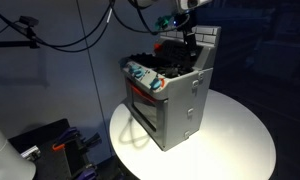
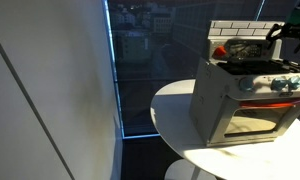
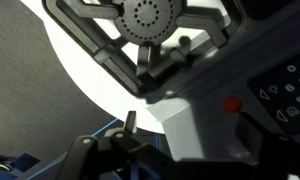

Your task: Press the top button on the right side of the stove

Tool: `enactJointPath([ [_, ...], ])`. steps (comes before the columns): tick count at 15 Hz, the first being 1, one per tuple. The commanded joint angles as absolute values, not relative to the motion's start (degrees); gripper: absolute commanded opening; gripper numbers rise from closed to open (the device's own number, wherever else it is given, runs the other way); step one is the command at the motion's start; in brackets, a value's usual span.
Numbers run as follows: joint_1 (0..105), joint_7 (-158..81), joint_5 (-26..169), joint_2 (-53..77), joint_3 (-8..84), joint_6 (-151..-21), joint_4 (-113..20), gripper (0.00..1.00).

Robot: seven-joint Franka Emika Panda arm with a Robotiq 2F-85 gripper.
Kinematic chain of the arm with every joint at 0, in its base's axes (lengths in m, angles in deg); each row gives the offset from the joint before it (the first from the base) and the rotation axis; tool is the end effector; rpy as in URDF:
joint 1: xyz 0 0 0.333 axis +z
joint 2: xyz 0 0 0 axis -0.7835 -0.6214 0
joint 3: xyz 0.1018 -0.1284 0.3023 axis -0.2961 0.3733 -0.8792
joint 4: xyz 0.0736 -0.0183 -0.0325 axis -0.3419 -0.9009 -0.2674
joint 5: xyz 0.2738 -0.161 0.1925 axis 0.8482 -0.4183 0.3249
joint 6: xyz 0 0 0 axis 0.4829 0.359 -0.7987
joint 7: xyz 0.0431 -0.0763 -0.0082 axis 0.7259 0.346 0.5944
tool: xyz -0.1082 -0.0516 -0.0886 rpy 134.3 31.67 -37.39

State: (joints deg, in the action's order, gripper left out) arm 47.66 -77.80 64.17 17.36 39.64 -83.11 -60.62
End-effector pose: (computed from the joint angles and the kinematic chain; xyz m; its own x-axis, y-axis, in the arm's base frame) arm 0.6174 -0.1087 0.4357 0.6481 -0.7080 0.2806 -0.7306 -0.6820 -0.0335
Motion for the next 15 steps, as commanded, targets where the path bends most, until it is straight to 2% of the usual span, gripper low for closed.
enactJointPath([
  [1,48.3,-78.7,65.0,15.0,40.7,-82.3,-56.9,1.0],
  [15,48.8,-77.8,65.0,15.9,40.8,-81.2,-57.8,1.0],
])
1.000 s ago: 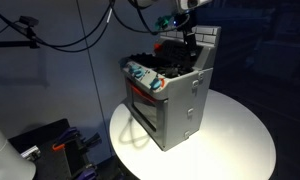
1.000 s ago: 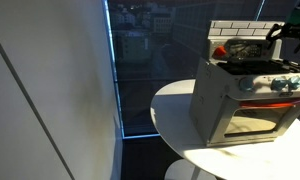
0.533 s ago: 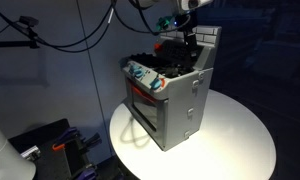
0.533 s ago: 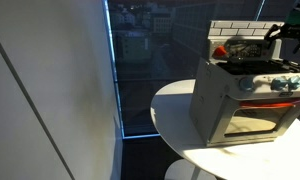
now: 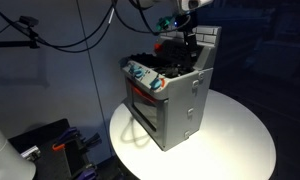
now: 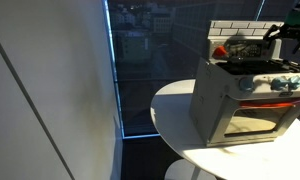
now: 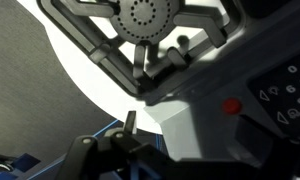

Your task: Press the top button on the right side of the stove

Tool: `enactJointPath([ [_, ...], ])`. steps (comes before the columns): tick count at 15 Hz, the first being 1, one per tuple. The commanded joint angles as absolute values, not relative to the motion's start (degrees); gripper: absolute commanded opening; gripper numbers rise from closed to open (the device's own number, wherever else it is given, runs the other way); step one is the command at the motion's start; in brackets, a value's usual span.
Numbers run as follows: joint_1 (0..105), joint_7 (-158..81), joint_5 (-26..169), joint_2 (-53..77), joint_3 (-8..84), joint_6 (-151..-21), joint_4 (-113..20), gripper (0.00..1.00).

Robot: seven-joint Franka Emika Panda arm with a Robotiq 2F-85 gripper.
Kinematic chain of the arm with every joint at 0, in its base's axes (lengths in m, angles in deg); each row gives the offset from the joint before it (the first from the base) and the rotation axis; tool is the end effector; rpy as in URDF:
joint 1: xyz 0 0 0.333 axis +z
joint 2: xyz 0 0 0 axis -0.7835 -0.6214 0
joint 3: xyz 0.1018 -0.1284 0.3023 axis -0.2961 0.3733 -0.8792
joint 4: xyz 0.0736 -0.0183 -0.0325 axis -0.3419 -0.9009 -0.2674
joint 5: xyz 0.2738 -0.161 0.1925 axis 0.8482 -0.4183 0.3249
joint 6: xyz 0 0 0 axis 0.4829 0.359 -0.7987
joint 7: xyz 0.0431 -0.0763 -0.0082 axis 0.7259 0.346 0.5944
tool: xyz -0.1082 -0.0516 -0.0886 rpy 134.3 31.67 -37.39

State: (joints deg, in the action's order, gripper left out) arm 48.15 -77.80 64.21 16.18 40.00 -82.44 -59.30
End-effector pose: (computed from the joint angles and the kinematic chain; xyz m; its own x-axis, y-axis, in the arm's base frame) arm 0.6233 -0.1079 0.4325 0.6510 -0.7071 0.2760 -0.7305 -0.6825 -0.0253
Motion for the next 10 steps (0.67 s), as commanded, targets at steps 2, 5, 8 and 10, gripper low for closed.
enactJointPath([
  [2,48.7,-76.8,65.4,16.5,40.6,-80.4,-58.3,1.0],
  [5,48.7,-76.0,65.7,16.9,40.4,-79.2,-58.6,1.0],
  [8,48.6,-74.3,66.7,16.9,40.2,-76.7,-58.3,1.0],
  [10,48.6,-73.0,67.5,16.9,40.1,-75.3,-58.2,1.0],
])
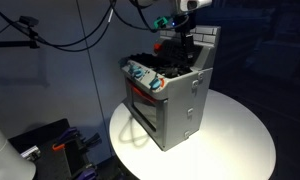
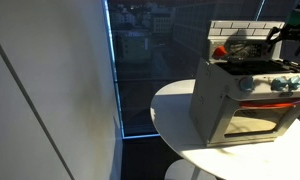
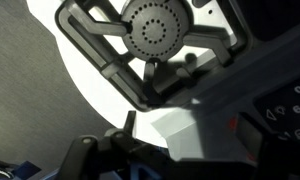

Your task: Press the top button on the right side of the stove

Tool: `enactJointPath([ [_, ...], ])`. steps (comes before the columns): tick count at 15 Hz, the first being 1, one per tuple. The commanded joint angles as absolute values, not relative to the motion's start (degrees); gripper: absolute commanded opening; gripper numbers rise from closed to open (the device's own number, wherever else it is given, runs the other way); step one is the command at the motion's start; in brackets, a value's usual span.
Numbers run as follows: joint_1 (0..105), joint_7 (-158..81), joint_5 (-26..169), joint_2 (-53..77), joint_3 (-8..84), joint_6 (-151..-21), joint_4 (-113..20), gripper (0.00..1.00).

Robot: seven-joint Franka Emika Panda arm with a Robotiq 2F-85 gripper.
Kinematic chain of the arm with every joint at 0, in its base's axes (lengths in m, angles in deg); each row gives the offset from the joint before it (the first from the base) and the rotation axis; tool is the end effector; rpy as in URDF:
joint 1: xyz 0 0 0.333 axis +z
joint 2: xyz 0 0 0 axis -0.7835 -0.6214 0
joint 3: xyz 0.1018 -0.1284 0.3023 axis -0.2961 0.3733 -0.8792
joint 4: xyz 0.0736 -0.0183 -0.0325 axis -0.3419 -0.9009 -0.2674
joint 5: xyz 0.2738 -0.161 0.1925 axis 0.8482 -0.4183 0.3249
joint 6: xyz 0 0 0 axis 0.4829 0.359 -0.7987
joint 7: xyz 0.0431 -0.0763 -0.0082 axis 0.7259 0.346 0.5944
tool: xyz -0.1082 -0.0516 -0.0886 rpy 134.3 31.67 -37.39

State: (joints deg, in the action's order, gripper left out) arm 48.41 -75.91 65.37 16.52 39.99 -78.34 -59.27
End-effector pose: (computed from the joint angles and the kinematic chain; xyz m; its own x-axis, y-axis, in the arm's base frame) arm 0.6141 -0.1043 0.4282 0.6786 -0.7010 0.2195 -0.7202 -0.6937 0.0112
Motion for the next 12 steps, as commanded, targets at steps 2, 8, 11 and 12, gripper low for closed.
enactJointPath([
  [2,48.7,-71.9,68.0,17.1,40.1,-74.4,-58.2,1.0],
  [8,48.7,-67.5,69.3,18.1,39.9,-70.8,-58.1,1.0],
  [11,48.7,-64.6,69.6,18.8,39.7,-67.5,-57.6,1.0],
  [12,48.8,-63.4,69.6,19.0,39.6,-66.0,-57.3,1.0],
])
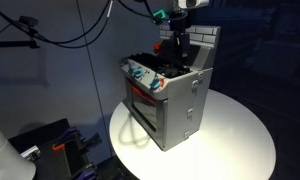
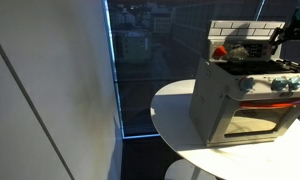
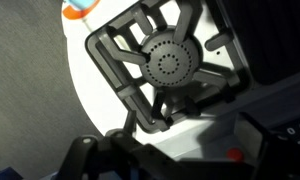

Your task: Press the top button on the right side of the stove

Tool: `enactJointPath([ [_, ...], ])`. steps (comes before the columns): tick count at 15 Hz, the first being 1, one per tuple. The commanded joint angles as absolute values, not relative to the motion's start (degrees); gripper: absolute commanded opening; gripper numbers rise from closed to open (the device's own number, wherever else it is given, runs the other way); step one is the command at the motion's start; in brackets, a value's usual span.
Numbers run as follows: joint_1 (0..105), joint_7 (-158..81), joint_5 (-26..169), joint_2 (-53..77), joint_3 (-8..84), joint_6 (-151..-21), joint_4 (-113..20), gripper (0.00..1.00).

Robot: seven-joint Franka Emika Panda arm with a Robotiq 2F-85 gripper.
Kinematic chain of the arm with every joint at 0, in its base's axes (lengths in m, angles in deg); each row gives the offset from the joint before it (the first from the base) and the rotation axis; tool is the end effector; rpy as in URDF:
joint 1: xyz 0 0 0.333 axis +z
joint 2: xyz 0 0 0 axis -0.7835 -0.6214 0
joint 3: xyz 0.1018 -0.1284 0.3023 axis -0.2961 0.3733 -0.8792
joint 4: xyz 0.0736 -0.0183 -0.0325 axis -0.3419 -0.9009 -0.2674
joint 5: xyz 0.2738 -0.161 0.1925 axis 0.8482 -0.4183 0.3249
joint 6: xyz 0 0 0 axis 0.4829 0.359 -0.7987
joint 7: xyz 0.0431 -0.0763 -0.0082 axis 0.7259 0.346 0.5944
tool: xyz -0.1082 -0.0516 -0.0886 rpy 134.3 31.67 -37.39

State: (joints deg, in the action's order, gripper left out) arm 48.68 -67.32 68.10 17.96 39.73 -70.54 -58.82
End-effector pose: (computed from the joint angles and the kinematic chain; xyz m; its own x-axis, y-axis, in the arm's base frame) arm 0.5957 -0.0954 0.4326 0.7758 -0.6214 0.1095 -0.6292 -0.7748 0.0610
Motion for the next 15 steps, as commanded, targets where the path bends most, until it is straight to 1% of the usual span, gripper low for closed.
enactJointPath([
  [1,48.8,-62.3,69.6,19.3,39.4,-64.4,-57.0,1.0],
  [8,48.9,-53.4,69.1,21.6,38.5,-52.6,-54.2,1.0],
  [15,49.2,-46.0,68.4,27.3,37.5,-45.0,-55.3,1.0],
])
